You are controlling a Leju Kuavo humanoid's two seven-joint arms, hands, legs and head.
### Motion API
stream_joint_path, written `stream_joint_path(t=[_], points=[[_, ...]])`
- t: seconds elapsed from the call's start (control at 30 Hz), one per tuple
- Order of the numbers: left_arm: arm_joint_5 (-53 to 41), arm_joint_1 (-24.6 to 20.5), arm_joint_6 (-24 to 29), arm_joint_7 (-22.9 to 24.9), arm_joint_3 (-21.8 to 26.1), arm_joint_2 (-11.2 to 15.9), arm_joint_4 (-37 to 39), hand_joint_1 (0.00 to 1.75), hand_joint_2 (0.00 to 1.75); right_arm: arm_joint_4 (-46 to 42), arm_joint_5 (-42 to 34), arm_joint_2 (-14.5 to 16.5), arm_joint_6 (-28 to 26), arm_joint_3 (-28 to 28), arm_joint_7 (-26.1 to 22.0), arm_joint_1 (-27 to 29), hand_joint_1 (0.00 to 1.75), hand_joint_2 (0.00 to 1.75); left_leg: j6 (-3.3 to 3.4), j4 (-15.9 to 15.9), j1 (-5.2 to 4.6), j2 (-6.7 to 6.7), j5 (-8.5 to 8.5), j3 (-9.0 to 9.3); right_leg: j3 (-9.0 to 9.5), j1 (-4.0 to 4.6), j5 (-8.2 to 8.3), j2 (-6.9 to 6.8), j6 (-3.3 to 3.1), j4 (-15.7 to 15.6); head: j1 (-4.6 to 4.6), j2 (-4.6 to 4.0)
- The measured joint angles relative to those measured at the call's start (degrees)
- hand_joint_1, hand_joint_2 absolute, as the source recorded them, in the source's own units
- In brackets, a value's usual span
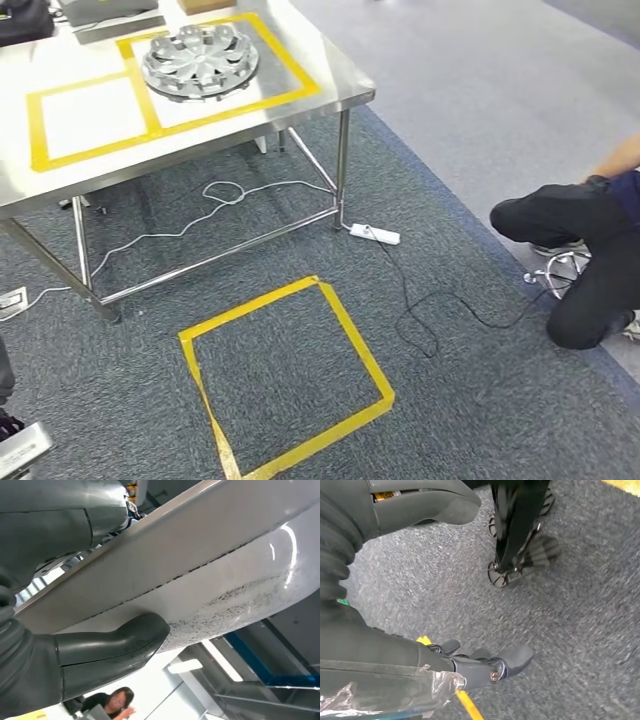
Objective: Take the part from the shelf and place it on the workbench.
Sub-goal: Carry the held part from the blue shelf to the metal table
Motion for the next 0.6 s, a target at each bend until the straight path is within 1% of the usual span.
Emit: stream_joint_path(t=[0.03, 0.07, 0.1, 0.13, 0.17, 0.2, 0.23, 0.3, 0.33, 0.37, 0.4, 0.43, 0.47, 0.5, 0.53, 0.57, 0.6], points=[[-0.1, -0.3, 0.0, 0.2, -0.3, 0.1, 0.4, 1.75, 1.75, -0.2, -0.5, 0.0, -0.1, -0.5, 0.1, 0.3, 0.00, 1.75, -0.01, 0.0, 0.00, -0.80, 0.02, 0.00, -0.47, -0.02, 0.57, 0.21, -0.02, 0.4, 0.02, -0.01], [-0.2, -0.7, 0.0, 0.3, -0.6, 0.1, 0.7, 1.75, 1.75, -0.4, -1.0, 0.0, -0.2, -1.1, 0.2, 0.5, 0.00, 1.75, -0.07, 0.0, 0.02, -1.64, 0.05, 0.03, 0.17, -0.06, 2.22, 0.45, -0.08, -1.4, 0.01, 0.00], [-0.2, -1.1, 0.0, 0.4, -0.9, 0.1, 1.0, 1.75, 1.75, -0.6, -1.5, 0.0, -0.2, -1.6, 0.3, 0.5, 0.00, 1.75, -0.18, 0.1, 0.06, -2.43, 0.10, 0.06, 1.69, -0.15, 4.47, 1.10, -0.14, -5.0, 0.03, 0.00], [-0.2, -1.5, 0.0, 0.4, -1.1, 0.1, 1.2, 1.75, 1.75, -0.8, -2.1, 0.0, -0.3, -2.2, 0.3, 0.5, 0.00, 1.75, -0.38, 0.1, 0.04, -3.16, 0.14, 0.03, 3.47, -0.35, 6.35, 2.69, -0.18, -9.1, 0.04, 0.01], [-0.2, -1.9, 0.0, 0.4, -1.3, 0.2, 1.4, 1.75, 1.75, -1.0, -2.7, 0.1, -0.3, -2.7, 0.3, 0.4, 0.00, 1.75, -0.64, 0.2, 0.00, -3.83, 0.20, -0.06, 5.04, -0.55, 7.76, 3.99, -0.31, -12.5, 0.01, 0.01], [-0.2, -2.2, 0.0, 0.4, -1.5, 0.2, 1.6, 1.75, 1.75, -1.1, -3.1, 0.2, -0.3, -3.2, 0.3, 0.4, 0.00, 1.75, -0.94, 0.3, -0.02, -4.37, 0.29, -0.22, 6.04, -0.67, 8.41, 4.99, -0.46, -14.5, 0.00, 0.00], [-0.2, -2.4, 0.0, 0.4, -1.6, 0.3, 1.7, 1.75, 1.75, -1.2, -3.4, 0.3, -0.3, -3.6, 0.3, 0.3, 0.00, 1.75, -1.29, 0.3, -0.01, -4.92, 0.42, -0.42, 6.43, -0.68, 8.48, 5.42, -0.70, -15.2, -0.03, 0.00], [-0.3, -2.5, 0.0, 0.3, -1.7, 0.4, 1.9, 1.75, 1.75, -1.4, -3.8, 0.5, -0.3, -4.3, 0.3, 0.4, 0.00, 1.75, -1.89, 0.2, 0.19, -5.80, 0.71, -0.76, 6.56, -0.60, 8.75, 4.01, -1.40, -15.3, -0.03, 0.00], [-0.3, -2.6, 0.0, 0.3, -1.8, 0.5, 2.0, 1.75, 1.75, -1.6, -4.0, 0.5, -0.3, -4.5, 0.2, 0.4, 0.00, 1.75, -2.17, 0.6, 0.15, -5.22, 0.39, -1.05, 6.57, -0.63, 8.89, 3.34, -1.78, -15.4, -0.13, 0.00], [-0.3, -2.7, 0.0, 0.3, -1.8, 0.5, 2.1, 1.75, 1.75, -1.8, -4.0, 0.6, -0.3, -4.8, 0.1, 0.3, 0.00, 1.75, -2.43, 1.9, 0.08, -3.97, -0.56, -1.75, 6.58, -0.69, 9.02, 2.57, -2.14, -15.5, -0.36, 0.00], [-0.3, -2.7, 0.0, 0.2, -1.8, 0.6, 2.1, 1.75, 1.75, -1.9, -3.9, 0.6, -0.3, -4.9, 0.0, 0.3, 0.00, 1.75, -2.66, 4.5, 0.01, -2.28, -2.17, -2.95, 6.56, -0.71, 9.09, 1.79, -2.43, -15.6, -0.60, -0.01], [-0.2, -2.8, 0.1, 0.1, -1.8, 0.6, 2.1, 1.75, 1.75, -2.0, -3.7, 0.6, -0.2, -5.0, 0.0, 0.4, 0.00, 1.75, -2.90, 8.0, -0.05, -0.57, -4.10, -4.60, 6.54, -0.60, 9.08, 1.03, -2.62, -15.6, -0.82, -0.01], [-0.1, -2.7, 0.0, -0.1, -1.7, 0.6, 2.2, 1.75, 1.75, -2.1, -3.4, 0.6, -0.2, -5.1, 0.0, 0.4, 0.00, 1.75, -3.06, 11.8, 0.00, 0.34, -5.82, -6.35, 6.51, -0.49, 9.03, 0.17, -2.76, -15.6, -0.95, -0.01], [0.1, -2.4, 0.0, -0.3, -1.6, 0.6, 2.2, 1.75, 1.75, -2.1, -3.2, 0.6, -0.2, -5.2, 0.1, 0.5, 0.00, 1.75, -3.14, 14.6, 0.03, 0.78, -6.81, -7.64, 6.51, -0.41, 8.98, -0.68, -2.82, -15.6, -0.95, -0.01], [0.3, -2.1, 0.0, -0.5, -1.5, 0.6, 2.2, 1.75, 1.75, -2.1, -2.9, 0.6, -0.1, -5.2, 0.2, 0.5, 0.00, 1.75, -3.12, 15.6, 0.03, 0.97, -6.70, -8.04, 6.53, -0.34, 8.93, -1.54, -2.86, -15.6, -0.95, -0.01], [0.5, -1.7, 0.1, -0.7, -1.2, 0.5, 2.2, 1.75, 1.75, -2.1, -2.6, 0.6, -0.1, -5.2, 0.3, 0.5, 0.00, 1.75, -3.01, 14.4, 0.00, 1.16, -5.56, -7.33, 6.57, -0.28, 8.87, -2.37, -2.88, -15.6, -0.96, 0.00], [0.7, -1.3, 0.1, -0.9, -1.0, 0.5, 2.1, 1.75, 1.75, -2.1, -2.4, 0.7, 0.0, -5.2, 0.3, 0.4, 0.00, 1.75, -2.82, 11.3, -0.06, 1.64, -3.76, -5.63, 6.66, -0.24, 8.80, -3.13, -2.83, -15.6, -0.96, 0.01]])
